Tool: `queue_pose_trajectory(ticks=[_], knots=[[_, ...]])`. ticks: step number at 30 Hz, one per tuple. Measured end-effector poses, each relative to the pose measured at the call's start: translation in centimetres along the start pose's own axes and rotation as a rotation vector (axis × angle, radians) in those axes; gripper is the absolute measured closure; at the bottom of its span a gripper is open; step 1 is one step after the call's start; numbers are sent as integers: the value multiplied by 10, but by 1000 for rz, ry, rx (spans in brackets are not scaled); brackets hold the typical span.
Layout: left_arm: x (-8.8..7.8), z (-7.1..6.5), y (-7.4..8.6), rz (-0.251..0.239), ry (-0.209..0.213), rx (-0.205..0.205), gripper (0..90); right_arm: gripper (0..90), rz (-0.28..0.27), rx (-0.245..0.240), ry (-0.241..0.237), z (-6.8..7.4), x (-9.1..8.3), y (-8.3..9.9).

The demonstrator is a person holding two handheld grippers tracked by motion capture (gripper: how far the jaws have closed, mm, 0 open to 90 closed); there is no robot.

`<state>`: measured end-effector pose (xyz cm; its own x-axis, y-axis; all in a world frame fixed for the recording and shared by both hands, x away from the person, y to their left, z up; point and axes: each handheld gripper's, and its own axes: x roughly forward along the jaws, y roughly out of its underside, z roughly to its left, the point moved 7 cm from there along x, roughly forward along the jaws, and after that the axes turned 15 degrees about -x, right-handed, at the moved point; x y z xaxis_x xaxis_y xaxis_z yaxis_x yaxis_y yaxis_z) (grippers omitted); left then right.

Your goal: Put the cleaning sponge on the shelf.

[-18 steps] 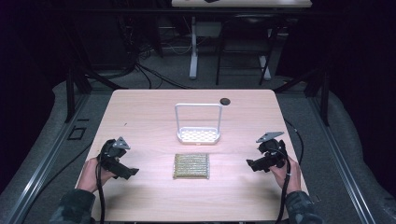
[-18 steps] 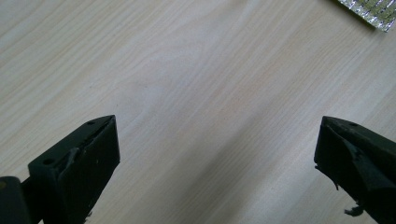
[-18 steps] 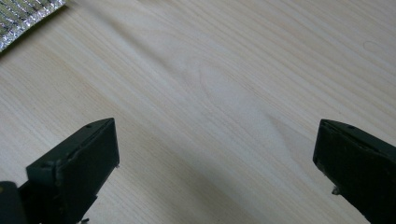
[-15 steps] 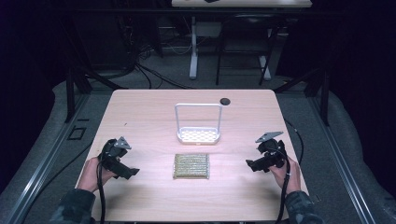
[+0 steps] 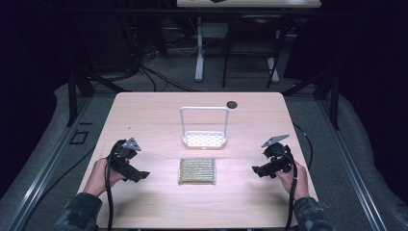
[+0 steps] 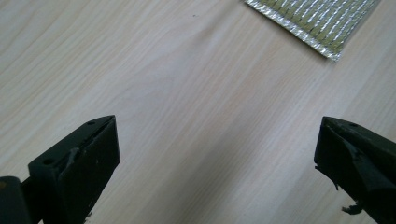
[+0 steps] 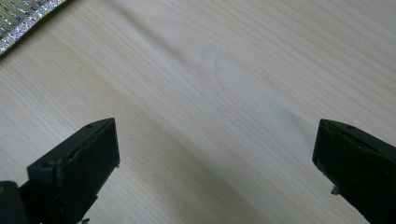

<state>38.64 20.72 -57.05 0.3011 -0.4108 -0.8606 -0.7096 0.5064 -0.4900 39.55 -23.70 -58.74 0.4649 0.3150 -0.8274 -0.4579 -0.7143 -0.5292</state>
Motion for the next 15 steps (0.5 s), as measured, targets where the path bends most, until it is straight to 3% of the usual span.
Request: queue_pose_trajectory(ticks=[6, 12, 15], knots=[[6, -11, -10, 13, 37, 47, 2, 60, 8, 3, 0, 0, 0, 1], [10, -20, -21, 24, 73, 81, 1, 44, -1, -7, 7, 0, -1, 0], [10, -30, -31, 36, 79, 121, 1, 50, 5, -4, 5, 1, -1, 1]])
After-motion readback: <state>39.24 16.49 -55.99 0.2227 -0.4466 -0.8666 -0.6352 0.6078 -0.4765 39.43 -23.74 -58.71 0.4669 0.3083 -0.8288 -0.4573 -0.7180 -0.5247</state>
